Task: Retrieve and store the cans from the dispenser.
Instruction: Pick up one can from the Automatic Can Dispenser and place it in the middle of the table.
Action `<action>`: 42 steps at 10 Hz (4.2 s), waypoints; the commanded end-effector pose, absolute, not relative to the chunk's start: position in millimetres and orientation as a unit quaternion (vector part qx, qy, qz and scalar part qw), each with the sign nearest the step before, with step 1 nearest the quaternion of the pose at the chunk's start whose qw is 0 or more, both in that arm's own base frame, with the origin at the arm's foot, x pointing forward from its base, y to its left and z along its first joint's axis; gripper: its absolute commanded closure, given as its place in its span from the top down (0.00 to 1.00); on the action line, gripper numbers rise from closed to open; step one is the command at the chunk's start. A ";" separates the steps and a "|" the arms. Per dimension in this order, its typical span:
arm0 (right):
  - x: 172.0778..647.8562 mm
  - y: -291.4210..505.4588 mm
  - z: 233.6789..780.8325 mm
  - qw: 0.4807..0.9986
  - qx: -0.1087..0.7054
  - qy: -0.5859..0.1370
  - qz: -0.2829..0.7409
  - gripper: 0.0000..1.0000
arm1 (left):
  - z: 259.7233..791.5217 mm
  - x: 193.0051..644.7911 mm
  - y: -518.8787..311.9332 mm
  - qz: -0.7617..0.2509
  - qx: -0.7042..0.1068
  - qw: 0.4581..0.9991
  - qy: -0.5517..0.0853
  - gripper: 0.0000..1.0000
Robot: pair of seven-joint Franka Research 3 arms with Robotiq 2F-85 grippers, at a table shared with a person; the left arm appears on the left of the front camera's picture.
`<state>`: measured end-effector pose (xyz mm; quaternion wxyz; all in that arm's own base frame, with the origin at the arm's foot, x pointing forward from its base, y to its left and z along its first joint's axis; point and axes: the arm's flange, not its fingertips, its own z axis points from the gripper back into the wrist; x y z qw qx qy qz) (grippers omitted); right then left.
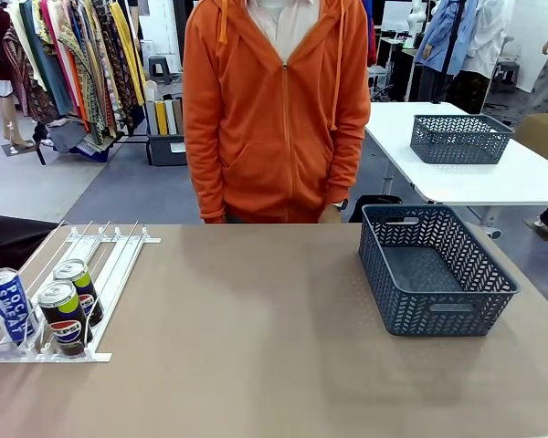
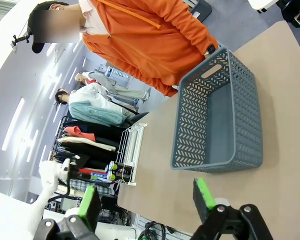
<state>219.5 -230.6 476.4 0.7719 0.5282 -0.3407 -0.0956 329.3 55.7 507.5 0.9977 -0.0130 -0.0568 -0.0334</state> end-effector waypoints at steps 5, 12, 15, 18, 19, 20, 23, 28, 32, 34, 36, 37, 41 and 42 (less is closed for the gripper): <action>224.0 -232.9 480.8 0.765 0.529 -0.357 -0.087 1.00 | 601.6 224.1 66.0 -0.052 -0.025 0.969 -0.238 0.00; 224.0 -232.9 480.8 0.765 0.529 -0.357 -0.087 1.00 | 613.3 242.7 41.2 -0.056 -0.016 0.974 -0.220 0.00; 224.0 -232.9 480.8 0.765 0.529 -0.357 -0.087 1.00 | 636.9 314.9 -81.4 -0.129 -0.052 0.965 -0.221 0.00; 224.0 -232.9 480.8 0.765 0.529 -0.357 -0.087 1.00 | 602.6 373.2 -242.2 -0.285 -0.063 0.948 -0.128 0.00; 224.0 -232.9 480.8 0.765 0.529 -0.357 -0.087 1.00 | 579.9 383.5 -291.0 -0.311 -0.071 0.943 -0.098 0.00; 224.0 -232.9 480.8 0.765 0.529 -0.357 -0.087 1.00 | 542.4 385.8 -346.7 -0.336 -0.054 0.938 -0.071 0.00; 224.0 -232.9 480.8 0.765 0.529 -0.357 -0.087 1.00 | 468.2 386.8 -408.9 -0.354 -0.042 0.931 -0.074 0.00; 224.0 -232.9 480.8 0.765 0.529 -0.357 -0.087 1.00 | 420.9 397.3 -425.4 -0.370 0.005 0.927 -0.057 0.00; 224.0 -232.9 480.8 0.765 0.529 -0.357 -0.087 1.00 | 420.3 396.4 -426.6 -0.379 0.014 0.924 -0.053 0.86; 224.0 -232.9 480.8 0.765 0.529 -0.357 -0.087 1.00 | 421.7 395.1 -425.0 -0.379 0.014 0.924 -0.058 1.00; 224.0 -232.9 480.8 0.765 0.529 -0.357 -0.087 1.00 | 455.4 378.2 -406.7 -0.377 -0.025 0.923 -0.076 1.00; 224.0 -232.9 480.8 0.765 0.529 -0.357 -0.087 1.00 | 494.1 359.5 -379.4 -0.381 -0.055 0.917 -0.101 1.00; 224.0 -232.9 480.8 0.765 0.529 -0.357 -0.087 1.00 | 587.1 319.7 -205.8 -0.340 -0.131 0.924 -0.117 1.00; 224.0 -232.9 480.8 0.765 0.529 -0.357 -0.087 1.00 | 599.2 318.2 -151.1 -0.314 -0.176 0.925 -0.119 1.00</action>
